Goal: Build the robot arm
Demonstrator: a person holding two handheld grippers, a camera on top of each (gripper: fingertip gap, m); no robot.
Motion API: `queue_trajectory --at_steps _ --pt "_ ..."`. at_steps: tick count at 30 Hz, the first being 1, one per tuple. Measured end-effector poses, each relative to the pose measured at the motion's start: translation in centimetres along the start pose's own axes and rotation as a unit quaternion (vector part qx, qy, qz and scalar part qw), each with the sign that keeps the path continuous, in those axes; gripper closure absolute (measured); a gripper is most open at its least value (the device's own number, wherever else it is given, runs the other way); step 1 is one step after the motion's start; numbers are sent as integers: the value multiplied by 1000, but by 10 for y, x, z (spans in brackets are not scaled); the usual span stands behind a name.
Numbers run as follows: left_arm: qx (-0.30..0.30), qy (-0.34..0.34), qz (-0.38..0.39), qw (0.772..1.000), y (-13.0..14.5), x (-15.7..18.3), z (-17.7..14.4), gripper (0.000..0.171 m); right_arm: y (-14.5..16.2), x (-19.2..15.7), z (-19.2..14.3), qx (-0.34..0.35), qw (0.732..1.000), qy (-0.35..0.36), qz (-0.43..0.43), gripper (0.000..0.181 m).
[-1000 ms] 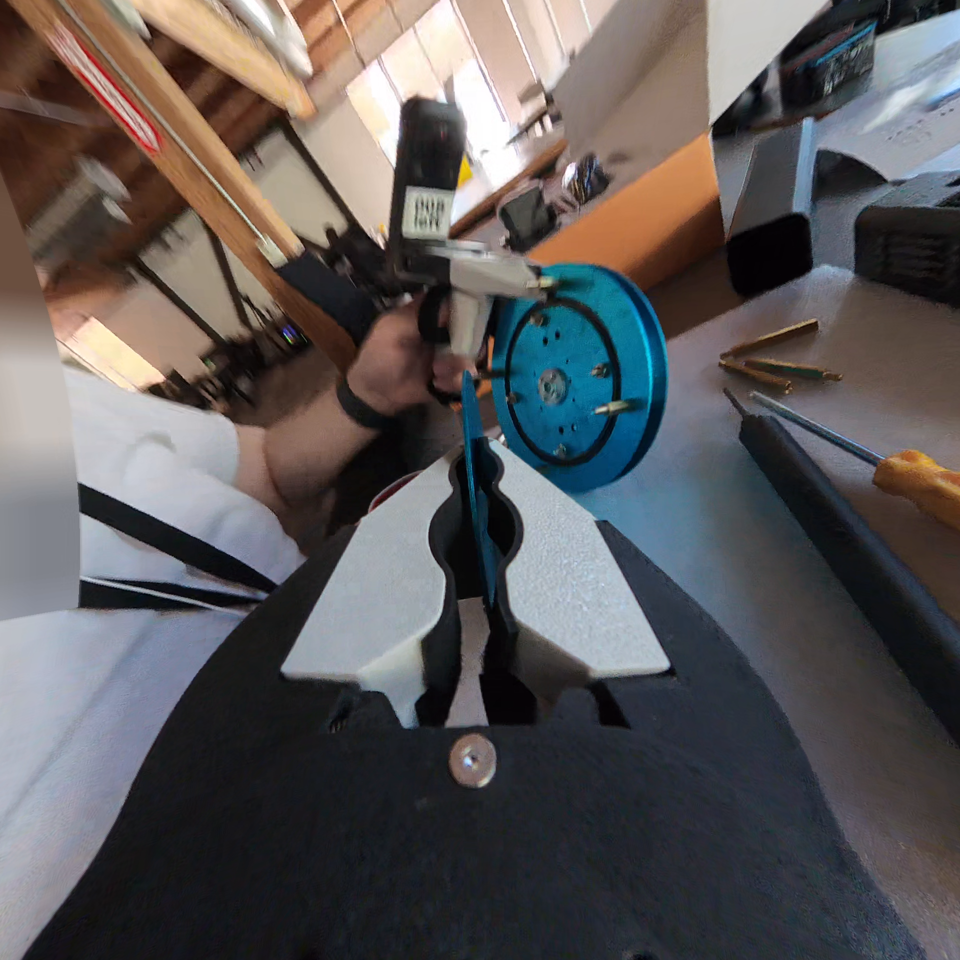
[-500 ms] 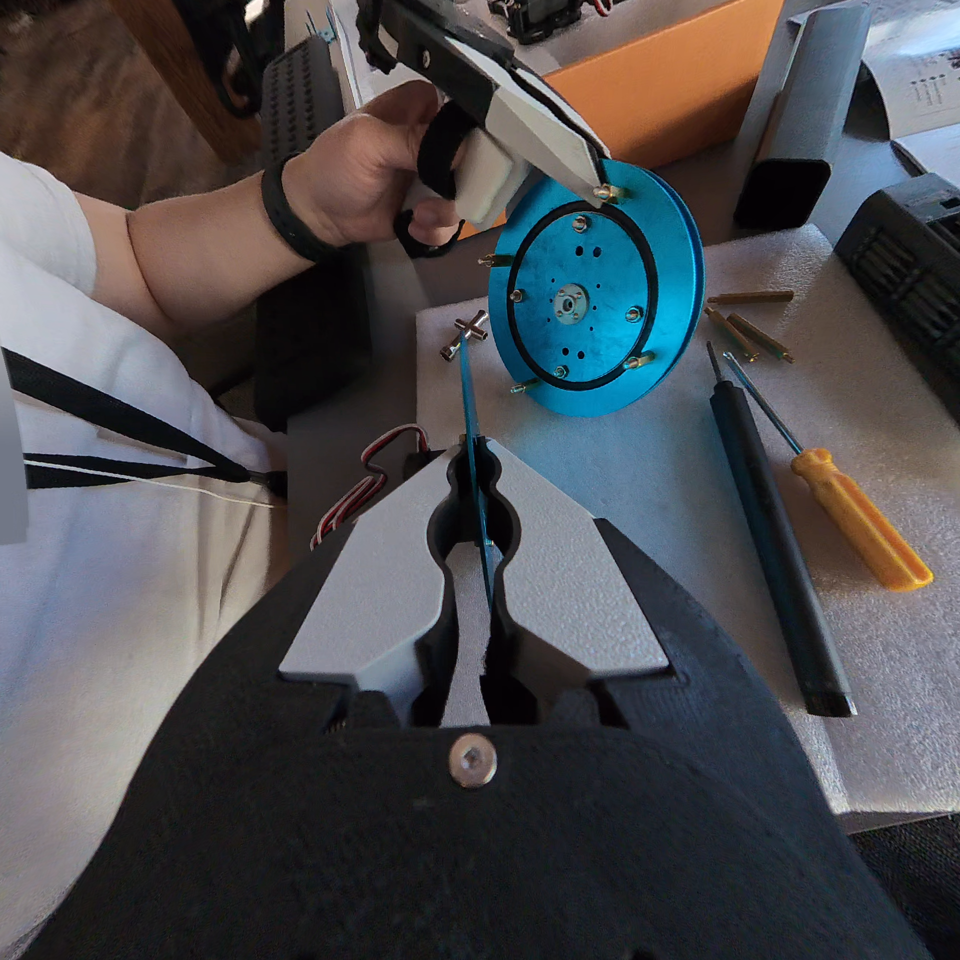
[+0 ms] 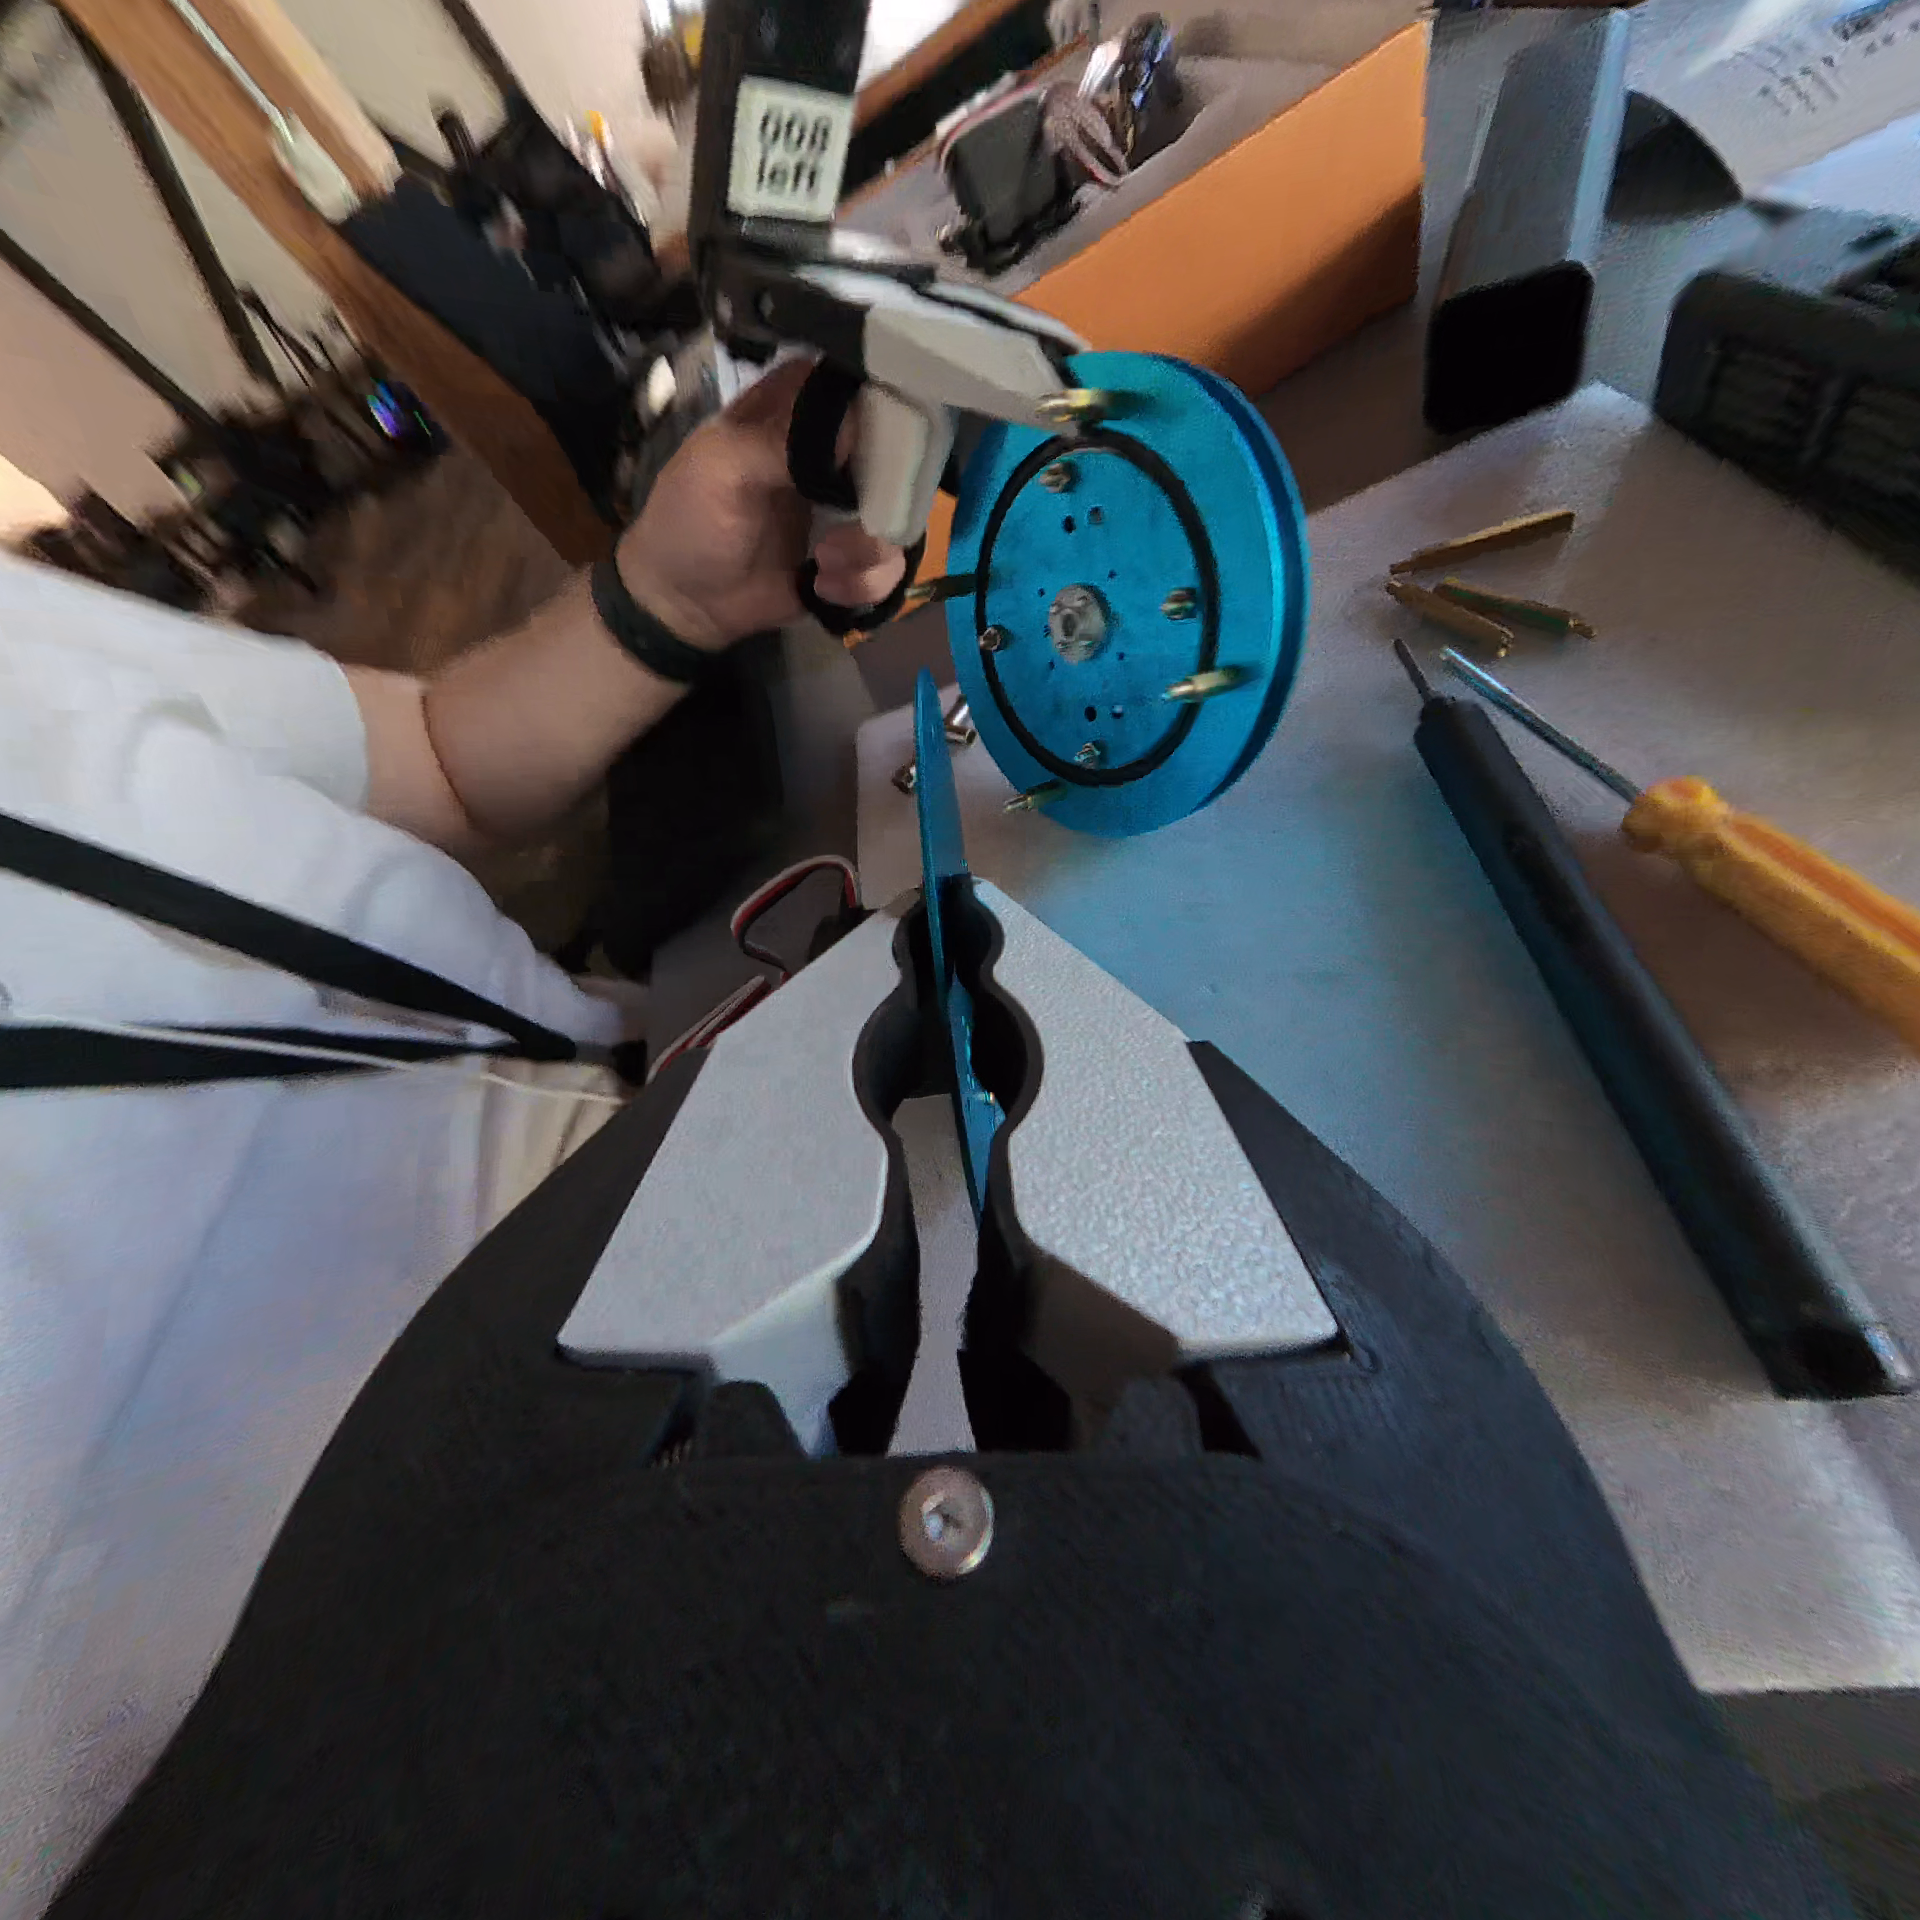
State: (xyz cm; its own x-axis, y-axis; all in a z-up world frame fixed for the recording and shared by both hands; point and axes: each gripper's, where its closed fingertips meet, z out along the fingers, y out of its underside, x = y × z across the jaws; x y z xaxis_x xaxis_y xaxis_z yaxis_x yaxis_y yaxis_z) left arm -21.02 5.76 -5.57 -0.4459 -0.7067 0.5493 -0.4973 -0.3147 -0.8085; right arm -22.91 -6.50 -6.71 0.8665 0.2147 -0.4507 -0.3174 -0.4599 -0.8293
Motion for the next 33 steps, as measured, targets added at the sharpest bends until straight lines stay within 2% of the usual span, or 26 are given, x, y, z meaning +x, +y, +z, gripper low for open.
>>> queue_trajectory --at_steps 5,9,12,17,25,33 --pt "1 4 1 1000 0 0 1 160 1 26 -2 72 982 -86 150 181" --pt "2 4 -2 1000 0 -1 0 160 -4 28 -6 107 956 -164 217 181" --pt "2 6 -4 1000 -1 -1 1 160 -14 23 -12 122 950 -191 214 181" --pt "4 13 -10 1000 -1 -1 1 160 -16 17 2 64 968 -187 151 181" --pt "4 16 -5 1000 -1 0 2 160 -33 15 29 7 973 -209 95 181" --pt "3 20 -4 1000 -1 2 2 159 -37 6 45 17 969 -219 112 181"
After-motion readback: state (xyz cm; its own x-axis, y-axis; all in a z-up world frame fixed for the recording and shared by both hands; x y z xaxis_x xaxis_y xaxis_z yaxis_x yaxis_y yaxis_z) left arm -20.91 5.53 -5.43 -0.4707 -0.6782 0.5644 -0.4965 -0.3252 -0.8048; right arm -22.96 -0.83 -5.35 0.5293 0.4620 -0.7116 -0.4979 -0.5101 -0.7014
